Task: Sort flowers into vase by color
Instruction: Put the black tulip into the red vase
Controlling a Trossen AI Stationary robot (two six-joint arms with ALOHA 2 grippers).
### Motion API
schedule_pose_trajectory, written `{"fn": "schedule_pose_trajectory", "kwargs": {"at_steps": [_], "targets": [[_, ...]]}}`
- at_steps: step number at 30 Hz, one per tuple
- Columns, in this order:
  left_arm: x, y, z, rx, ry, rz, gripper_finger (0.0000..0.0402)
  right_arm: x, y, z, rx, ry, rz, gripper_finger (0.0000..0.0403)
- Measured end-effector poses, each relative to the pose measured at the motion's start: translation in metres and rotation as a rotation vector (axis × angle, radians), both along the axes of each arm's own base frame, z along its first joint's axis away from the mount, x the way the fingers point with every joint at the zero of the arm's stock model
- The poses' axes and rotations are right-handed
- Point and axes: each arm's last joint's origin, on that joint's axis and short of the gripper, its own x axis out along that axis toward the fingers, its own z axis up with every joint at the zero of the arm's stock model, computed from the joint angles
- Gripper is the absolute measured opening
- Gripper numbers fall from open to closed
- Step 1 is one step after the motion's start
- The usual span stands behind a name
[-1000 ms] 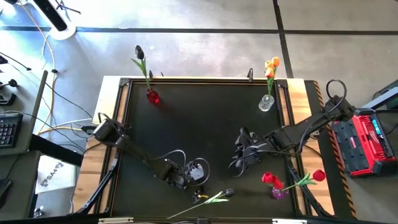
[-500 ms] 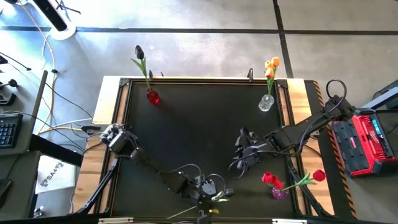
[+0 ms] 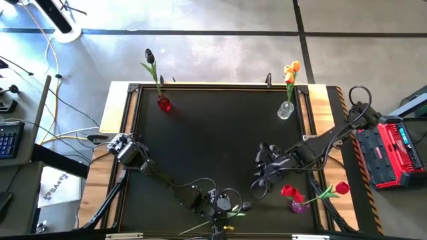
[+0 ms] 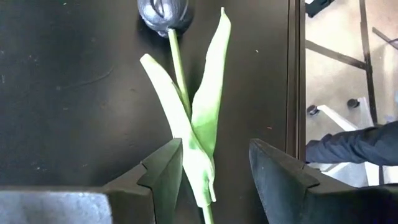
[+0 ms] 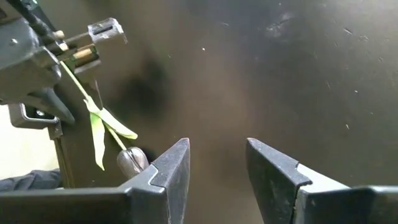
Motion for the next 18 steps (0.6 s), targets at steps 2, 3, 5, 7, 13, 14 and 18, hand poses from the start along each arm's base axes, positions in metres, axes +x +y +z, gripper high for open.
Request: {"fn": "schedule_pose_trajectory", "kwargs": {"at_steps": [2, 3, 5, 7, 13, 14, 18], "targets": [[-0.001, -0.001, 0.000, -0.001, -0.002, -0.003, 0.0172, -0.001, 0.001, 0.000, -0.003, 0.006, 0.002, 0.0145], [-0.001, -0.002, 0.000, -0.002, -0.003, -0.005, 0.0172, -0.002, 0.002, 0.000, -0.004, 0.004, 0.005, 0.0145], [-0.003, -0.005, 0.001, -0.003, -0.006, -0.011, 0.0172, -0.003, 0.003, 0.000, -0.002, 0.006, 0.006, 0.0145], [-0.004, -0.008, 0.000, -0.001, -0.008, -0.014, 0.0172, -0.003, 0.004, 0.000, -0.005, 0.003, 0.003, 0.0145], [-0.012, -0.015, -0.001, 0.035, -0.004, 0.031, 0.0172, -0.005, 0.006, -0.001, -0.022, 0.003, 0.003, 0.0145], [-0.014, -0.015, -0.005, 0.048, 0.008, 0.056, 0.0172, -0.005, 0.005, -0.001, -0.023, 0.005, 0.003, 0.0145], [-0.015, -0.013, -0.014, 0.057, 0.058, 0.107, 0.0166, -0.006, 0.006, -0.001, -0.024, 0.007, 0.004, 0.0145]]}}
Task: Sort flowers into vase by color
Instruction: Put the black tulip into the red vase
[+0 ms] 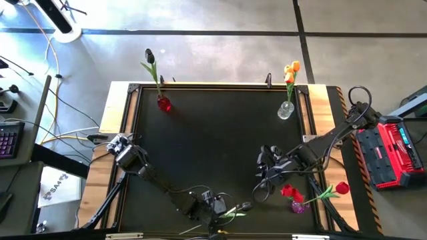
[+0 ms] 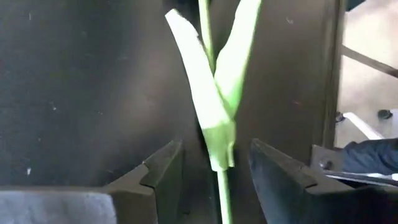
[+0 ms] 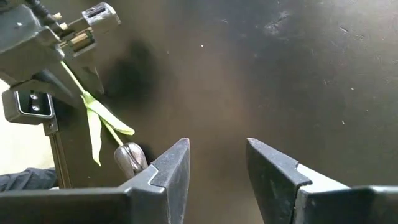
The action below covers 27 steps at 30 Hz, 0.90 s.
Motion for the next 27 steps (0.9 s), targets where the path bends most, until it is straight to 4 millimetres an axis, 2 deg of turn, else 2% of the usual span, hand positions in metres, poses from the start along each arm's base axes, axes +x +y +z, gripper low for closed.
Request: {"fn": "schedule_pose_trajectory", "kwargs": {"at_steps": [5, 13, 20, 23, 27], "targets": [[0.001, 0.000, -0.006, 0.002, 0.010, 0.009, 0.0126, -0.003, 0.004, 0.000, 0.000, 0.008, 0.017, 0.0145], [0.006, 0.002, -0.002, 0.002, 0.004, 0.030, 0.0010, -0.007, 0.008, -0.001, -0.007, 0.018, 0.033, 0.0145], [0.013, 0.018, 0.008, -0.021, 0.025, 0.139, 0.0006, -0.006, 0.011, 0.001, 0.030, -0.013, 0.008, 0.0145], [0.014, 0.033, 0.027, 0.011, 0.002, 0.235, 0.0003, -0.004, 0.016, 0.007, 0.081, -0.074, 0.023, 0.0145], [0.007, 0.057, 0.060, 0.099, -0.027, 0.374, 0.0002, -0.004, 0.020, 0.034, 0.125, -0.212, 0.063, 0.0145]]}}
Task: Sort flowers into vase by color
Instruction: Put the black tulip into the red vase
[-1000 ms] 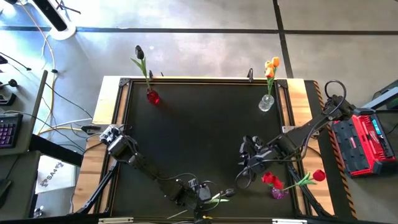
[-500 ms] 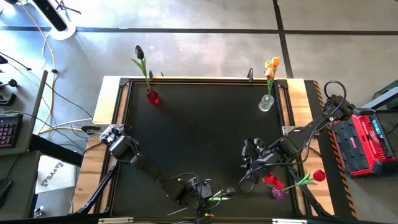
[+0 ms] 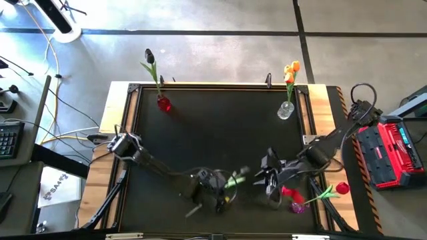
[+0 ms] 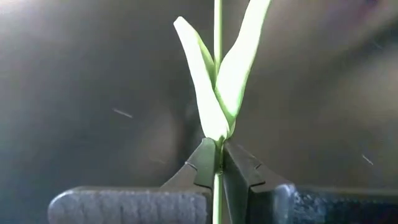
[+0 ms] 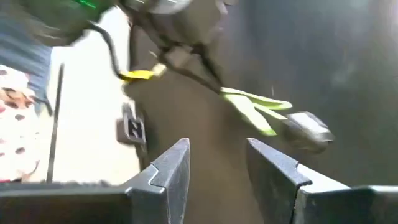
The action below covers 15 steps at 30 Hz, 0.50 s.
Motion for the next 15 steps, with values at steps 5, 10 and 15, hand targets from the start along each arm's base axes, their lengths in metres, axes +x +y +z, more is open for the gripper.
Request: {"fn": "schedule_pose_trajectory", "kwargs": {"at_steps": [5, 10, 15], "targets": [[-0.017, 0.038, 0.045, 0.168, 0.020, 0.108, 0.0001, -0.003, -0.006, 0.037, -0.080, -0.162, -0.014, 0.0145], [-0.031, 0.095, 0.074, 0.229, 0.064, 0.116, 0.0001, -0.006, -0.024, 0.060, -0.173, -0.232, -0.074, 0.0145], [-0.050, 0.166, 0.100, 0.260, 0.058, 0.082, 0.0000, -0.008, -0.050, 0.068, -0.245, -0.220, -0.156, 0.0145]]}}
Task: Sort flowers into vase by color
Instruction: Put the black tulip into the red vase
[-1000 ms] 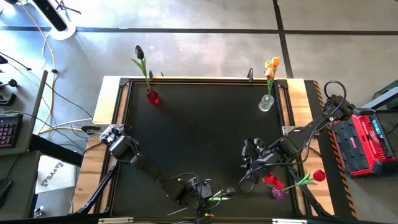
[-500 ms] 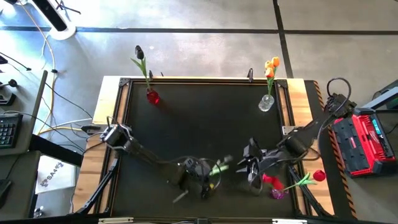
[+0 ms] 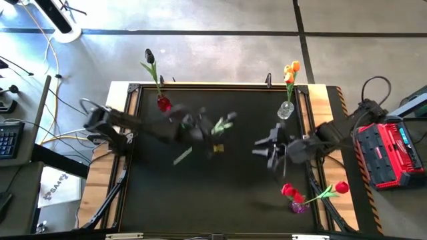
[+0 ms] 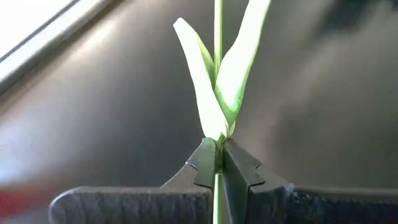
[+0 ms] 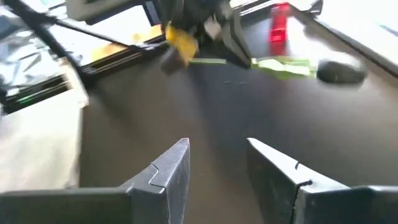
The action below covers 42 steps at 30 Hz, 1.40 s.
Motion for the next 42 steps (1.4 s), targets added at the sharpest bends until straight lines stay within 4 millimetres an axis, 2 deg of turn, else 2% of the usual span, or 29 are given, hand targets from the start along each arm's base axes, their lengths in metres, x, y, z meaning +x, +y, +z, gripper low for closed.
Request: {"fn": "schedule_pose_trajectory", "kwargs": {"at_steps": [5, 10, 13, 16, 19, 21, 26, 28, 42], "targets": [[-0.029, 0.075, 0.019, 0.044, -0.114, -0.079, 0.0000, 0.004, -0.035, 0.003, -0.038, 0.011, -0.131, 0.0145], [-0.073, 0.144, 0.036, 0.137, -0.359, -0.164, 0.0000, 0.013, -0.073, 0.006, -0.071, 0.004, -0.281, 0.0145], [-0.105, 0.174, 0.050, 0.260, -0.501, -0.183, 0.0000, 0.018, -0.093, 0.008, -0.072, -0.025, -0.366, 0.0145], [-0.135, 0.193, 0.062, 0.418, -0.576, -0.176, 0.0000, 0.020, -0.109, 0.011, -0.081, -0.051, -0.426, 0.0145], [-0.159, 0.204, 0.065, 0.532, -0.631, -0.167, 0.0000, 0.021, -0.123, 0.012, -0.098, -0.059, -0.473, 0.0145], [-0.171, 0.208, 0.059, 0.597, -0.677, -0.183, 0.0000, 0.020, -0.130, 0.012, -0.099, -0.062, -0.505, 0.0145], [-0.190, 0.213, 0.021, 0.684, -0.754, -0.149, 0.0000, 0.019, -0.141, 0.012, -0.101, -0.059, -0.556, 0.0145], [-0.196, 0.213, 0.012, 0.734, -0.781, -0.132, 0.0000, 0.018, -0.144, 0.012, -0.101, -0.058, -0.567, 0.0145], [-0.208, 0.222, -0.003, 0.774, -0.680, -0.019, 0.0000, 0.013, -0.161, 0.009, -0.101, -0.005, -0.592, 0.0145]]}}
